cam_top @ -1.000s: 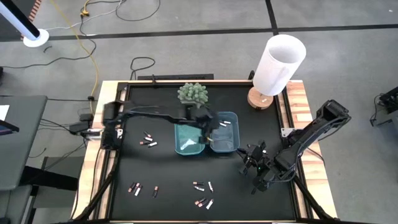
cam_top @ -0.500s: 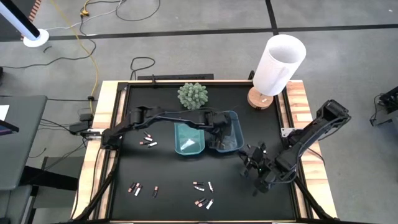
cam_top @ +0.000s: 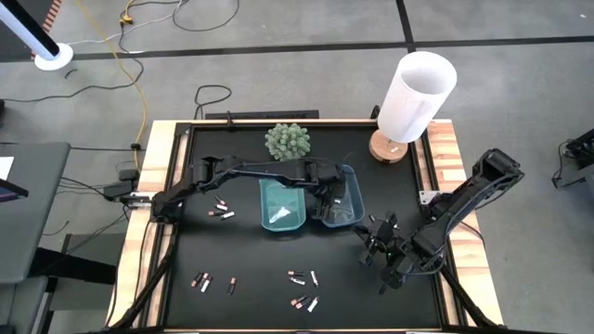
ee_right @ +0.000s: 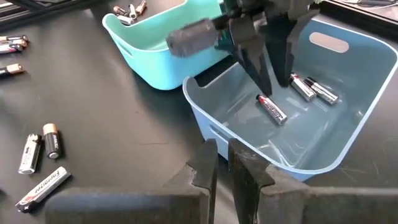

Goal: Sort batteries
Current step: Put the white battery into the blue bin

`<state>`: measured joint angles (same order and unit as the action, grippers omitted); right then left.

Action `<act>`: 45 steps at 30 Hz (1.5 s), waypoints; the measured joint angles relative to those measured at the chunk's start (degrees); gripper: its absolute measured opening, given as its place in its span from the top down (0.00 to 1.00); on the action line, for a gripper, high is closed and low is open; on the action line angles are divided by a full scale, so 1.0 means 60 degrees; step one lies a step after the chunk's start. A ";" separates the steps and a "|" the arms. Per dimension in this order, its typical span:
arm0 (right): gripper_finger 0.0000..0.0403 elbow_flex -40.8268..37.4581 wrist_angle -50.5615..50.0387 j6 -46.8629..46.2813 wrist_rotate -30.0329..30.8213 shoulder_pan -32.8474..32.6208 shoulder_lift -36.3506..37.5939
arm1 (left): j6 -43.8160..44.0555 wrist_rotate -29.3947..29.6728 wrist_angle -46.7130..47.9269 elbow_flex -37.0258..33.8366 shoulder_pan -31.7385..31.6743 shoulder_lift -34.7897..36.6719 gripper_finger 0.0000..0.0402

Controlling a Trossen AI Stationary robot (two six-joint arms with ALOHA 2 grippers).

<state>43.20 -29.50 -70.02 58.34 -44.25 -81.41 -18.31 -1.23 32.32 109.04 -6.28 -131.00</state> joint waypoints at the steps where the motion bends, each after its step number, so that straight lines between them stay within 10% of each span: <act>1: 0.85 0.0000 -0.0004 0.0000 -0.0003 0.0000 0.0000 | 0.0007 0.0000 0.0231 0.0089 0.0000 0.0034 0.77; 18: 0.85 0.0000 0.0016 -0.0065 -0.0018 0.0004 0.0000 | 0.1035 -0.0003 0.5827 0.0936 -0.0070 0.1796 0.74; 34: 0.85 0.0000 0.0036 -0.0089 -0.0014 0.0183 0.0000 | 0.4208 0.0282 -0.0104 -1.0147 0.0548 1.0575 0.76; 45: 0.85 0.0004 -0.2745 -0.2560 -0.2769 0.1822 0.0650 | 0.6411 0.1348 -0.1039 -1.3845 0.0976 1.6023 0.76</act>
<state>43.23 -45.96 -85.38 41.73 -33.32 -77.51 20.16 6.85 26.09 25.97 -0.43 -34.86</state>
